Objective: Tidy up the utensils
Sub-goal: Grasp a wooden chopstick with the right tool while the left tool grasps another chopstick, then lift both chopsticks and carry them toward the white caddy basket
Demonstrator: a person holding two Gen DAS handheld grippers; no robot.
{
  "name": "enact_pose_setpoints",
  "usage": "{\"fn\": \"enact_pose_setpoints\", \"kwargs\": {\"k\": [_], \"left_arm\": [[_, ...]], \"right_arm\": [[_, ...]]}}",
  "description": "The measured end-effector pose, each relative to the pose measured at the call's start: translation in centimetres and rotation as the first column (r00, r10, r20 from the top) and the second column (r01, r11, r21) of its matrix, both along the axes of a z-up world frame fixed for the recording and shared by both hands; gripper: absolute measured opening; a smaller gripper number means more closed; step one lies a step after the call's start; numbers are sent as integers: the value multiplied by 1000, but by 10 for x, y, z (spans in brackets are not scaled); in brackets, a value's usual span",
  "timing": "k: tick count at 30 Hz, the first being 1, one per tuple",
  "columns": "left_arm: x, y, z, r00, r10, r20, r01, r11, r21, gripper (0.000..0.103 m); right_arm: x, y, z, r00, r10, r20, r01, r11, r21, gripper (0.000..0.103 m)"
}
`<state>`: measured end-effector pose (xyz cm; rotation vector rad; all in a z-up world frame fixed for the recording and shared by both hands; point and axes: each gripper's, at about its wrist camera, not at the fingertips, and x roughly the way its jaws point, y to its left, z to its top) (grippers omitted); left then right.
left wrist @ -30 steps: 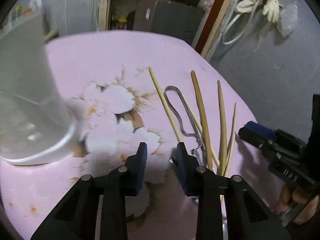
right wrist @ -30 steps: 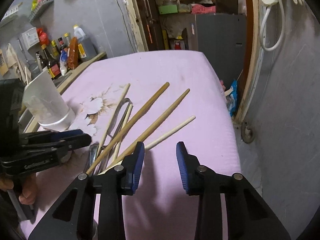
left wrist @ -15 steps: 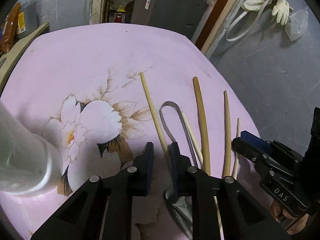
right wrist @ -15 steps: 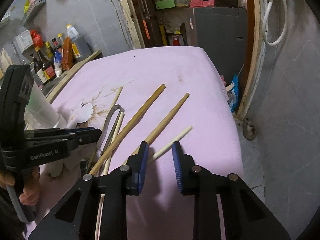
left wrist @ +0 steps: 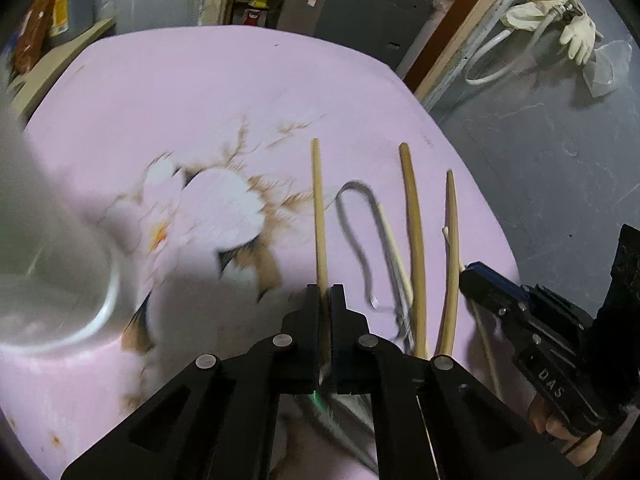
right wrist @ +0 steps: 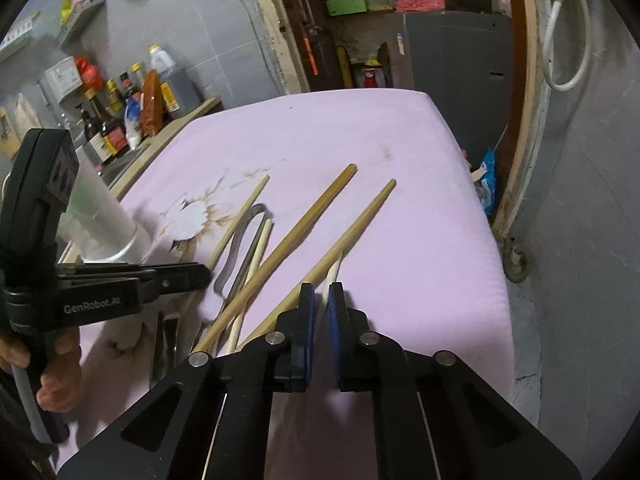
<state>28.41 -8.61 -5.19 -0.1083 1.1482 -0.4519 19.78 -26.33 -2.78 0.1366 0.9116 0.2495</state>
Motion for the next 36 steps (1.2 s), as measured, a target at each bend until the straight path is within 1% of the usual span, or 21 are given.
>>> {"fn": "enact_pose_setpoints", "kwargs": {"k": [3,6,11,15,17,19,22,23,24,26,28,32,34,36], "left_arm": [[-10,9,4,1000,-17,-3,17,1000,20,2],[-13,5,7,999,-48,-1,48,998,51,3],[-9,-4,6,998,-65,-2,65,995,80,3],[-9,-2,3,998,-63,11,62,996,61,3],[-13,-1,2,998,-61,25,59,997,56,3],[-18,1,2,997,-57,46,55,997,49,3],[-34,8,4,995,-49,90,47,999,25,2],[-44,14,8,992,-54,115,51,998,24,2],[-53,16,12,986,-57,158,53,998,27,2],[-67,20,22,973,-55,225,52,998,20,2],[-76,21,29,961,-40,275,41,999,2,2],[-93,24,41,938,-6,346,10,1000,-10,2],[-98,26,45,926,20,378,-7,999,-38,2],[-103,29,50,902,54,428,-16,996,-91,2]], "right_arm": [[-5,4,3,1000,21,-5,-21,999,-42,5],[-10,7,4,999,38,-12,-39,996,-77,8],[-18,10,5,998,58,-18,-60,993,-97,17],[-20,14,1,998,69,-5,-69,989,-129,17],[-20,14,1,998,65,8,-64,989,-131,11],[-19,12,0,999,46,11,-45,994,-104,6],[-22,10,2,999,26,22,-25,998,-60,3],[-23,7,3,999,19,26,-18,999,-27,3],[-26,2,4,999,16,37,-17,999,44,3],[-33,-2,7,998,2,57,-7,995,97,3],[-41,-1,13,995,3,104,-15,993,119,3],[-52,5,22,987,9,160,-29,993,118,3],[-57,7,29,979,8,205,-36,991,131,3],[-64,10,38,964,12,264,-47,991,128,3]]}}
